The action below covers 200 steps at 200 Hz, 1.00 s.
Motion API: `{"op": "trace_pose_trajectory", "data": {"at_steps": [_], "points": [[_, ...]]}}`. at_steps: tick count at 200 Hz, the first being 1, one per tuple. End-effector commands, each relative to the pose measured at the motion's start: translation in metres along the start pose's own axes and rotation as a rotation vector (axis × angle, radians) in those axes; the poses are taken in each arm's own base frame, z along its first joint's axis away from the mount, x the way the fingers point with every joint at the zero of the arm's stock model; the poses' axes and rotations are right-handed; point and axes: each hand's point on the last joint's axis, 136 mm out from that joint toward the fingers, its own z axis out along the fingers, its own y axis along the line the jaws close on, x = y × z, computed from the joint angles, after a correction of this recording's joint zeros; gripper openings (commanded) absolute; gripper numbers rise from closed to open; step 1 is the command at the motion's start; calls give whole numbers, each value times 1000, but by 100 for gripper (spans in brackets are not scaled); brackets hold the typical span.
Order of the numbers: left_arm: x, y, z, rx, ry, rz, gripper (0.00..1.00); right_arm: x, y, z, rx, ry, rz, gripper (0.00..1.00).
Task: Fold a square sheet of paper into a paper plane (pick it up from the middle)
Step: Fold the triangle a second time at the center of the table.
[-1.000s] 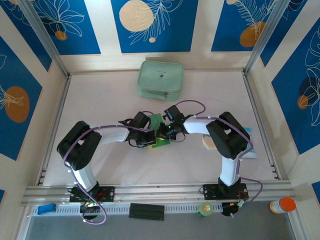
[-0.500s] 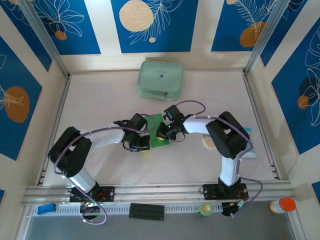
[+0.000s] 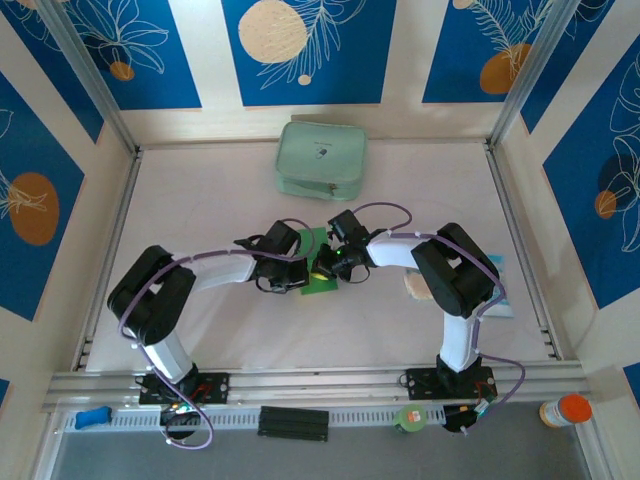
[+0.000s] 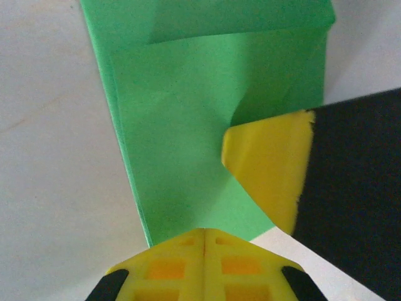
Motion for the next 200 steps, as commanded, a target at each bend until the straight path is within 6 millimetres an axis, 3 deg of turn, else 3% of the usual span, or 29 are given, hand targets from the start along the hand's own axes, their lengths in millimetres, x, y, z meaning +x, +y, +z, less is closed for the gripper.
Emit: {"op": "trace_pose_trajectory", "data": {"at_steps": [1,41,83,126,150,175,200], "points": [[-5,0,3,-13,-16,-6,0,6,-17,4,35,27,39,2],[12,26,11,-106,45,-23,0,1,-18,1,32,14,-16,2],[26,46,14,-178,91,-35,0,-17,-42,-2,91,-30,-35,2],[41,61,17,-209,137,-55,0,-58,-70,-18,106,-110,44,1],[42,59,17,-198,139,-55,0,-80,-79,-31,114,-151,82,2],[37,53,17,-182,130,-46,0,-93,-74,-49,108,-199,70,2],[37,50,17,-173,135,-42,0,-91,-53,-68,71,-231,10,2]]}}
